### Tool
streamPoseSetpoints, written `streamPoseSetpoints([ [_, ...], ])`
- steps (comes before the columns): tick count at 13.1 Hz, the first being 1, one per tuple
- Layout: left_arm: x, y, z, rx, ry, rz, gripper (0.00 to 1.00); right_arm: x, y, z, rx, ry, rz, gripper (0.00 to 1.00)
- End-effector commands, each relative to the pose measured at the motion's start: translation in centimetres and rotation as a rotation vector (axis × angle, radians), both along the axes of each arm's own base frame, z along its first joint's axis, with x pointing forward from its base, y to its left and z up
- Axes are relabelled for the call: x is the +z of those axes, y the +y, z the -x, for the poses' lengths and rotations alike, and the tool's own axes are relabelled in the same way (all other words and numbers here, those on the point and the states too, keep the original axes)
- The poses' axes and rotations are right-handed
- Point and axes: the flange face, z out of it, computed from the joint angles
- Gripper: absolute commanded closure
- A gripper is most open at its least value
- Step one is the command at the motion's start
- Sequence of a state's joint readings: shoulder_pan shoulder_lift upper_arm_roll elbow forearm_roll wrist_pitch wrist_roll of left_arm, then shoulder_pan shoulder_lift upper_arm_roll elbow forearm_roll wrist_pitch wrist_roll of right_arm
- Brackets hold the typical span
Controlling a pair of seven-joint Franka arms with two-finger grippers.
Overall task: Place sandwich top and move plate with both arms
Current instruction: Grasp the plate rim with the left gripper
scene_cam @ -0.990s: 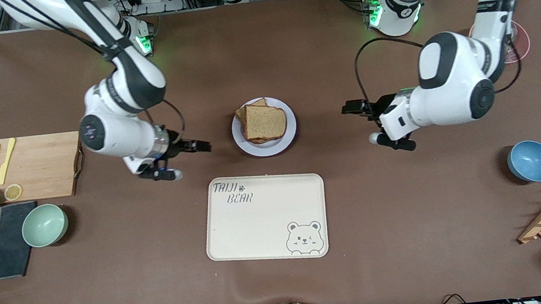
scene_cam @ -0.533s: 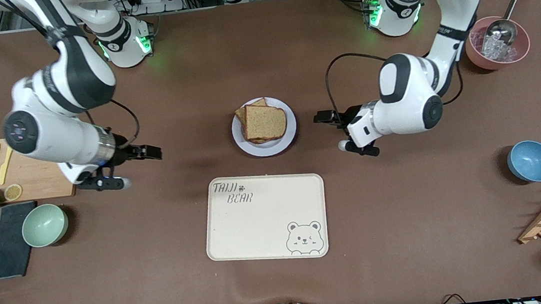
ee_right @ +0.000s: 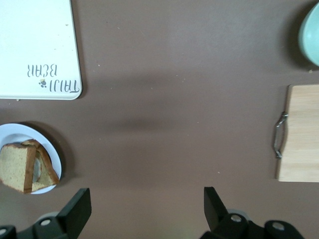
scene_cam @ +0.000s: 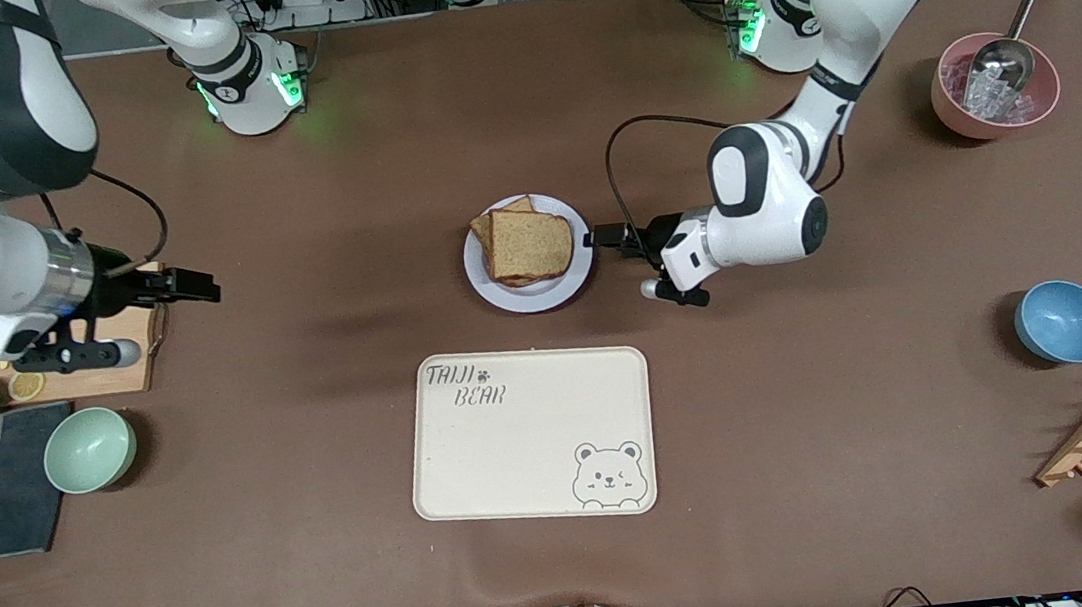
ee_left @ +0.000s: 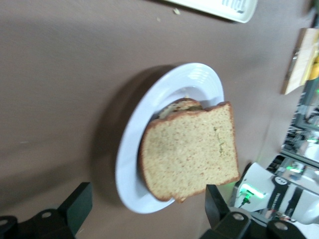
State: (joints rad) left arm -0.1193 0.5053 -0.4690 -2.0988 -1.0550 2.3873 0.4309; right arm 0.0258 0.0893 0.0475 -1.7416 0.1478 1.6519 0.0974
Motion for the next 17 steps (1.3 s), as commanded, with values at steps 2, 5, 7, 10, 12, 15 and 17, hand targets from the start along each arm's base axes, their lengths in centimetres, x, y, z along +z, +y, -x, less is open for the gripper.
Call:
streamPoseSetpoints([
  [2,-2.0,-1.6,1.9,0.026,-0.028,0.002,0.00,4.7,-1.6,2.6,0.025,-0.052,0.036,0.00],
  [5,-3.5,-1.3,1.9,0.034,-0.051,-0.020,0.00,7.1,-2.4,3.5,0.029,-0.103,0.095,0.00],
  [7,-4.4,-0.8,1.8,0.021,-0.067,-0.014,0.00,7.5,-3.4,3.4,0.010,-0.113,0.095,0.00],
  [10,-5.6,-0.3,2.3,0.059,-0.092,0.056,0.00,9.6,-5.1,2.7,-0.022,-0.152,0.098,0.00],
  [12,-6.6,-0.1,2.8,0.077,-0.124,0.103,0.00,10.2,-4.8,2.6,-0.020,-0.166,0.099,0.00],
  [15,-6.8,-0.1,3.1,0.091,-0.123,0.115,0.00,10.3,-4.7,2.6,-0.018,-0.166,0.101,0.00],
  [17,-6.5,-0.2,3.1,0.085,-0.131,0.118,0.35,10.5,-4.7,2.8,-0.016,-0.157,0.105,0.00],
])
